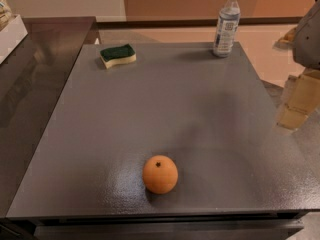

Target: Move sponge near orange

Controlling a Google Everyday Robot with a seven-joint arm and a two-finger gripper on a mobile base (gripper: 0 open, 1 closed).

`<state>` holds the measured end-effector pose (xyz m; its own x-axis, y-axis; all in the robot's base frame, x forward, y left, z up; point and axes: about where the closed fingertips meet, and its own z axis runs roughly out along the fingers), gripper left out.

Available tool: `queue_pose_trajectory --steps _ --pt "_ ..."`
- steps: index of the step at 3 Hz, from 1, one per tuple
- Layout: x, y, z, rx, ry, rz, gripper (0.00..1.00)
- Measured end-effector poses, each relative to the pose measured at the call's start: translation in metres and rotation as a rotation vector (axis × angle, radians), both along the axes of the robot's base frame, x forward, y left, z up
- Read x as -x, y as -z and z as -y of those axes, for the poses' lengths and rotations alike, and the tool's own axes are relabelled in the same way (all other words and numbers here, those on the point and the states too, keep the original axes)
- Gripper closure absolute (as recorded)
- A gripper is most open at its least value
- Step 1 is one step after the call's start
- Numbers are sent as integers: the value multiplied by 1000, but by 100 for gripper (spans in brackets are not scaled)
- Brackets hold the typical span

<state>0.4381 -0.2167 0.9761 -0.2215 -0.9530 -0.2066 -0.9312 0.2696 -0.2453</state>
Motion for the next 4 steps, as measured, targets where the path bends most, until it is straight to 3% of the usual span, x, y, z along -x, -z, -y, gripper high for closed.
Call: queue_pose_trajectory --steps 1,2,4 --pt "-2 -1 -1 -7 1 -1 0" --pt "-19 -5 -12 -85 5 -10 0" --pt "-95 -8 -55 -254 24 19 0"
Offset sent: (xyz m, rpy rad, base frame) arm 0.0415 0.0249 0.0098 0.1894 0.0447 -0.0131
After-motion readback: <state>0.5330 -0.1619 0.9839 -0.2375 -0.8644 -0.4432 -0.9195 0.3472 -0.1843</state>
